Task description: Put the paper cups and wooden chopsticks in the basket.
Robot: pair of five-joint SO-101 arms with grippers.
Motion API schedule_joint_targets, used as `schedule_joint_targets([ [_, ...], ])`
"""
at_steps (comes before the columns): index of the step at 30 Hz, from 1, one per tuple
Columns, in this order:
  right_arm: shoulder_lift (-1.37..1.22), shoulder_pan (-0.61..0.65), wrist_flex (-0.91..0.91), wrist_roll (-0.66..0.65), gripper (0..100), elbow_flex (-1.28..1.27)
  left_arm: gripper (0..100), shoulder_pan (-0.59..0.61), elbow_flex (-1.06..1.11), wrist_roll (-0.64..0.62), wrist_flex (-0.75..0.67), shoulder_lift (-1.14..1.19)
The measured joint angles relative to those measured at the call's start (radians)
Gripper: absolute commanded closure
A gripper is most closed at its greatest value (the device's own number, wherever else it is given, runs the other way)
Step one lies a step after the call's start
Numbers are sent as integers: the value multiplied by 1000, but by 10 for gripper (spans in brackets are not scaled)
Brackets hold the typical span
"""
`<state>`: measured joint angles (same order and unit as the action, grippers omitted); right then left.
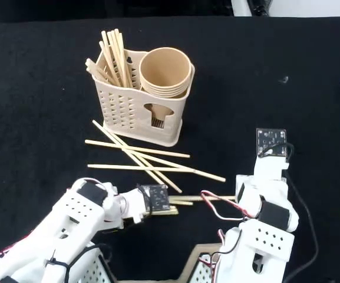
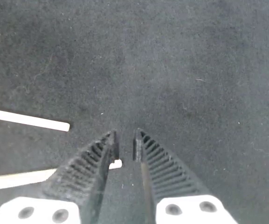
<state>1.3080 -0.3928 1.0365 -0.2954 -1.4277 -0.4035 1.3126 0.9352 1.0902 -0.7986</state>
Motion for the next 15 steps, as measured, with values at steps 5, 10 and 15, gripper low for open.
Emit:
schedule_joint_targets([
  [5, 0, 0, 0, 0, 926, 0, 970, 2, -83, -3, 132, 0],
  [10, 0, 0, 0, 0, 926, 0, 970, 2, -218, -2, 249, 0],
  [15, 0, 0, 0, 0, 928, 0, 971, -35, -351, 15, 394, 0],
])
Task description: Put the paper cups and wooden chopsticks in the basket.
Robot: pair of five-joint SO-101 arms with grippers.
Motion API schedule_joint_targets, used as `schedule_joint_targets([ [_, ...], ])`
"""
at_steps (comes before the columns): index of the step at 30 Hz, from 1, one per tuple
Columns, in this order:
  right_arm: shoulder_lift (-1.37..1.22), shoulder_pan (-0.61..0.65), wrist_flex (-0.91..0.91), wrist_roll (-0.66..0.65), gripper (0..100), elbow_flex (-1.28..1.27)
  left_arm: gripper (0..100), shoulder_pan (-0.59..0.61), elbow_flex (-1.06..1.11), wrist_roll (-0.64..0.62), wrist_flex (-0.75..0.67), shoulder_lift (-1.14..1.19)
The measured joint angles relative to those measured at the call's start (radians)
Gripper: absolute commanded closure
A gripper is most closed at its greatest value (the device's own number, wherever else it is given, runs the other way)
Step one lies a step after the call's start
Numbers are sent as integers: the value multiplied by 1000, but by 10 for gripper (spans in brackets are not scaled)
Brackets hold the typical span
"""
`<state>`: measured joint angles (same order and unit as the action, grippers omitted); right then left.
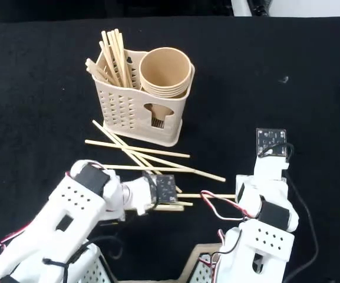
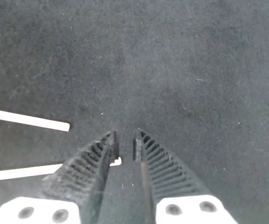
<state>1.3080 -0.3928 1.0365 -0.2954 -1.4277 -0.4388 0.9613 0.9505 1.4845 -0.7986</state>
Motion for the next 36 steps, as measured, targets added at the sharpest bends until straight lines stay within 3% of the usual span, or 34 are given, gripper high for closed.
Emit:
schedule_joint_targets([
  [5, 0, 0, -17, 3, 992, -9, 971, 5, -181, -135, 40, 2],
  [13, 0, 0, -69, 52, 988, -37, 971, 97, -493, -362, 37, -118],
  [20, 0, 0, -172, 78, 987, -110, 971, 187, -692, -583, -132, -180],
  [27, 0, 0, -190, 84, 987, -130, 970, 206, -678, -911, -543, -106],
  [33, 0, 0, -190, 84, 987, -132, 970, 232, -503, -1100, -1020, -3],
  [36, 0, 14, -190, 86, 987, -132, 970, 230, -414, -1125, -1250, 49],
])
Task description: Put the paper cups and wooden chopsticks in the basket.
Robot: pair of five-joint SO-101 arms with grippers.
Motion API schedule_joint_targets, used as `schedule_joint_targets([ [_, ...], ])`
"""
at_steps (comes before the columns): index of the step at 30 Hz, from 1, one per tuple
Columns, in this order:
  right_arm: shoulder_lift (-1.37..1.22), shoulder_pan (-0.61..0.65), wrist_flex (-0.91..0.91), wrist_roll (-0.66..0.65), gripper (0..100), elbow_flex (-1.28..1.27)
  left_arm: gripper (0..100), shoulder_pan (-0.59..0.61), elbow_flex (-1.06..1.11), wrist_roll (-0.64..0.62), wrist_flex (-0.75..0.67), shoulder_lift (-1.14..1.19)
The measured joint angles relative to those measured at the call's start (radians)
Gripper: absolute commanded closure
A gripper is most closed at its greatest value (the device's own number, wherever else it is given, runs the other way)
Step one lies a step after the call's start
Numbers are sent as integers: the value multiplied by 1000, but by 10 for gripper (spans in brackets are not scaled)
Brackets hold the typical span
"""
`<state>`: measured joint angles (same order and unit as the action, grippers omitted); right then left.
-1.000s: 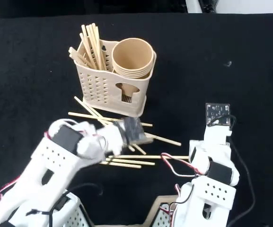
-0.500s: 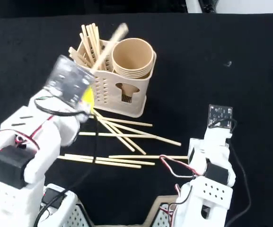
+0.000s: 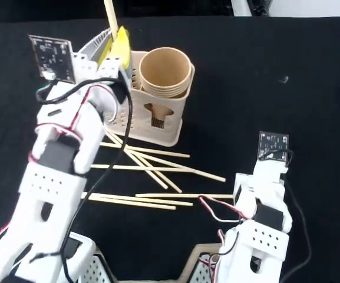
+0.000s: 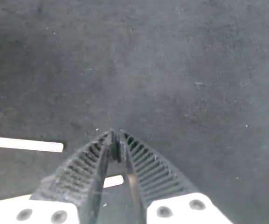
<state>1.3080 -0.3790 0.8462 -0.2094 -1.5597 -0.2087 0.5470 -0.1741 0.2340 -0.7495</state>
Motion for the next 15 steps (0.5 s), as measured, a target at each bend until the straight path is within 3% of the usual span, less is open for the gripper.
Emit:
schedule_joint_targets([
  [3, 0, 31, 0, -2, 987, -5, 970, 0, 68, -6, -195, 55],
  [6, 0, 35, 0, -2, 987, -9, 970, 3, 101, -8, -293, 115],
  [15, 0, 40, 0, -2, 987, -9, 967, 92, 110, -8, -327, 267],
])
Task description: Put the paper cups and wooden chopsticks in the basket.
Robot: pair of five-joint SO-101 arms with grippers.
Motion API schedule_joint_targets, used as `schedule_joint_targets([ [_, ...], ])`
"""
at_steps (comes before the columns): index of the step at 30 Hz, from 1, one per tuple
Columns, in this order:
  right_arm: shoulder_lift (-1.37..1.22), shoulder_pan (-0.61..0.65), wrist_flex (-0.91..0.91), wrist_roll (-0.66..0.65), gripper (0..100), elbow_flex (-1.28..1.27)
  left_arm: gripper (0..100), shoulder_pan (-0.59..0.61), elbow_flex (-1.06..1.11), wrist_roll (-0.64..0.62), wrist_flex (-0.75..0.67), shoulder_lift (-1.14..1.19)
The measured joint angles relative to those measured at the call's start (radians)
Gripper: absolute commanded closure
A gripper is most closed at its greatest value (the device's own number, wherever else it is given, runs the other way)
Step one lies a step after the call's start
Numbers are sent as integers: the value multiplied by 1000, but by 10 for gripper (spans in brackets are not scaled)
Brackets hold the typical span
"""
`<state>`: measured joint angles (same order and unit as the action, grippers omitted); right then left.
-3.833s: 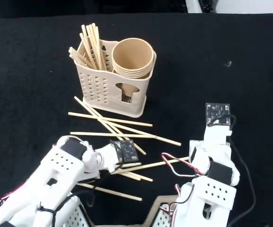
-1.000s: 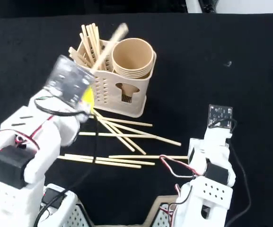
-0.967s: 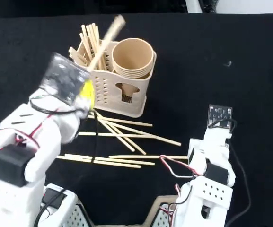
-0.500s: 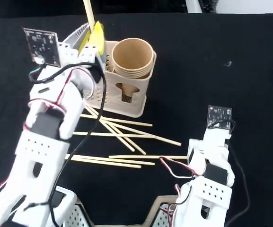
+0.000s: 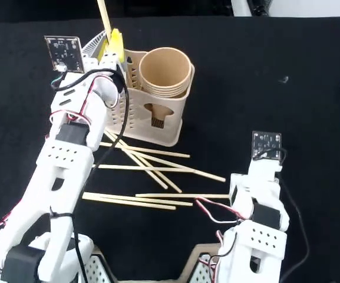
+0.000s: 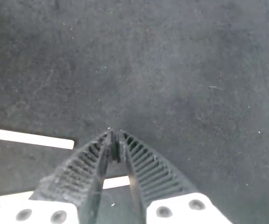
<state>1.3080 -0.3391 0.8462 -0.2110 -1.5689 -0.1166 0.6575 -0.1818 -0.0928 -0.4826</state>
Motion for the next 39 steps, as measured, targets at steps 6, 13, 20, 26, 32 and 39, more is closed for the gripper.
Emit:
schedule_joint_targets([
  [6, 0, 0, 0, 0, 986, 0, 845, 18, 29, 0, -3, 11],
  [13, 0, 0, 0, 0, 986, 0, 852, 21, 48, 2, -9, 6],
  [20, 0, 0, 0, 0, 985, 0, 852, 21, 51, 2, -8, -9],
  [26, 0, 0, 0, 0, 984, 0, 852, 21, 55, 0, 51, -137],
  [32, 0, 0, 0, 0, 983, 0, 851, 63, 55, 0, 353, -445],
  [39, 0, 2, 114, -83, 872, 127, 848, 241, 68, 149, 945, -767],
])
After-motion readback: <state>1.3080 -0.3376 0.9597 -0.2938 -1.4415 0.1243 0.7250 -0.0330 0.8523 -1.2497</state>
